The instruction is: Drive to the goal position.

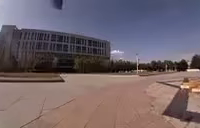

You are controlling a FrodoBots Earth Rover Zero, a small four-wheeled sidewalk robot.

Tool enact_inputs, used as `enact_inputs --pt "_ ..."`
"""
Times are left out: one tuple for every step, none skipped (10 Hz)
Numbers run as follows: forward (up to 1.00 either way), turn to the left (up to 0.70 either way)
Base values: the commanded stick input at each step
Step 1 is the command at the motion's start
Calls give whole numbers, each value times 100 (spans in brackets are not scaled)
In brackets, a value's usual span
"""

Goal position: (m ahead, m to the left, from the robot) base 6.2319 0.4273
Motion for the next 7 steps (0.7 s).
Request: enact_inputs --pt "70 0" --pt "70 0" --pt "70 0" --pt "70 0" --pt "70 0" --pt "70 0" --pt "70 0"
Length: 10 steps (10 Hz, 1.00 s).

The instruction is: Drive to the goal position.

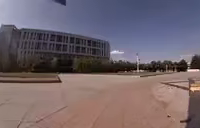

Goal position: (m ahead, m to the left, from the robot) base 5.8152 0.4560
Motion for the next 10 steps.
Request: enact_inputs --pt "70 0" --pt "70 0" --pt "70 0" --pt "70 0" --pt "70 0" --pt "70 -13" --pt "70 -35" --pt "70 -35" --pt "70 -27" --pt "70 0"
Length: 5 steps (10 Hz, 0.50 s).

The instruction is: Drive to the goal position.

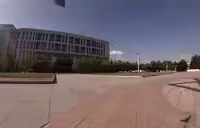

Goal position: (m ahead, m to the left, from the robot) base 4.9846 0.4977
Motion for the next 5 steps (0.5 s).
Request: enact_inputs --pt "70 0" --pt "70 0" --pt "70 0" --pt "70 0" --pt "70 0"
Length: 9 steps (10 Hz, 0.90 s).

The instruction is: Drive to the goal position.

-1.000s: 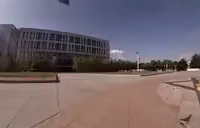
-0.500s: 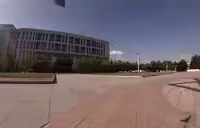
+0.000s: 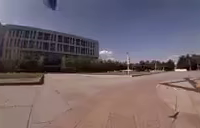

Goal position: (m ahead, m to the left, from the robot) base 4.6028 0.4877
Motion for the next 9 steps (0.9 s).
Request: enact_inputs --pt "70 0" --pt "70 0" --pt "70 0" --pt "70 0" --pt "70 9" --pt "70 24" --pt "70 35" --pt "70 35" --pt "70 14"
